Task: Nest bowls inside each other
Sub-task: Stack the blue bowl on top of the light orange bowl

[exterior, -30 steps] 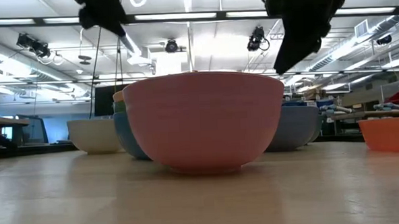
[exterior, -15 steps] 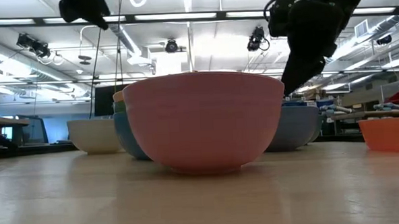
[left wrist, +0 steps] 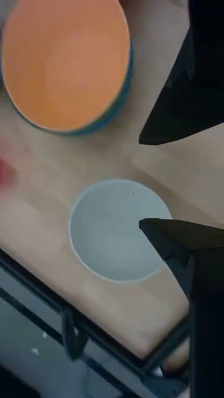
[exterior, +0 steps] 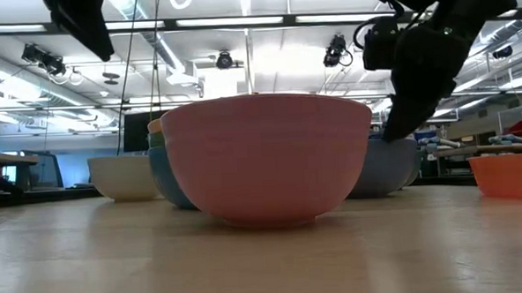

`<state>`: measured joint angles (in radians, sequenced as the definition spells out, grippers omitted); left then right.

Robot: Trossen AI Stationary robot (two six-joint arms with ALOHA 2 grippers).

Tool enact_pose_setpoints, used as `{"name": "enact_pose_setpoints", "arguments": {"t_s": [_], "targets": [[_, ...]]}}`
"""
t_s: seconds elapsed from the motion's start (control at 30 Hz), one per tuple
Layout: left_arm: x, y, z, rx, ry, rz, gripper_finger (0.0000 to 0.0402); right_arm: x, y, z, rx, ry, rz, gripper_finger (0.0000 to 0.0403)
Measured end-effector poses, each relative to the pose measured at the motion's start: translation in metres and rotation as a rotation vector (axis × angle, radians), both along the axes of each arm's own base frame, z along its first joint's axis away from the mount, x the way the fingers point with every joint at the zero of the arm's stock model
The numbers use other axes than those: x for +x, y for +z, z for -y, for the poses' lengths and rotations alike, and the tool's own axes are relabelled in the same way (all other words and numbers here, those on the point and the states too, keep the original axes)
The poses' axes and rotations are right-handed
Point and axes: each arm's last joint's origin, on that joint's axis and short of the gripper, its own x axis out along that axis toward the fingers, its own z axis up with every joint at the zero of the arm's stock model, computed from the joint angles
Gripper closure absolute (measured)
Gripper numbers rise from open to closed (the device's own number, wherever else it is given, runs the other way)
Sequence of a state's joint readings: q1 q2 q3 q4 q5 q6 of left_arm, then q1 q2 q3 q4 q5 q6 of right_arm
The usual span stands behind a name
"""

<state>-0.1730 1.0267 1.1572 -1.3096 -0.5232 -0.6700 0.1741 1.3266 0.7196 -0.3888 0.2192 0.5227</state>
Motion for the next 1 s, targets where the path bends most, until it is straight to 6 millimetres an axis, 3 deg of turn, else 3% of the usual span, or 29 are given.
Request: {"name": "enact_pose_setpoints", "arguments": {"t_s": [0.2, 0.37, 0.53, 0.67, 0.87, 1.0], "targets": [[-0.003, -0.001, -0.001, 0.003, 0.014, -0.034, 0.0188, -0.005, -0.009, 0.003, -0.019, -0.013, -0.028, 0.0228], [-0.011, -0.006, -0.002, 0.05, -0.004, -0.139, 0.0188, -0.01, -0.017, 0.008, -0.023, -0.032, -0.052, 0.0259], [-0.018, -0.029, -0.004, 0.108, -0.055, -0.288, 0.0188, -0.007, -0.016, 0.01, -0.022, -0.02, -0.033, 0.0324], [-0.019, -0.058, -0.005, 0.143, -0.123, -0.408, 0.0188, -0.006, -0.015, 0.011, -0.028, 0.018, -0.029, 0.0389], [-0.014, -0.101, -0.005, 0.195, -0.2, -0.448, 0.0188, -0.004, -0.012, 0.011, -0.048, 0.023, -0.002, 0.0399], [-0.015, -0.106, -0.005, 0.193, -0.164, -0.439, 0.0188, 0.007, 0.004, 0.008, -0.085, 0.057, 0.068, 0.0402]]}}
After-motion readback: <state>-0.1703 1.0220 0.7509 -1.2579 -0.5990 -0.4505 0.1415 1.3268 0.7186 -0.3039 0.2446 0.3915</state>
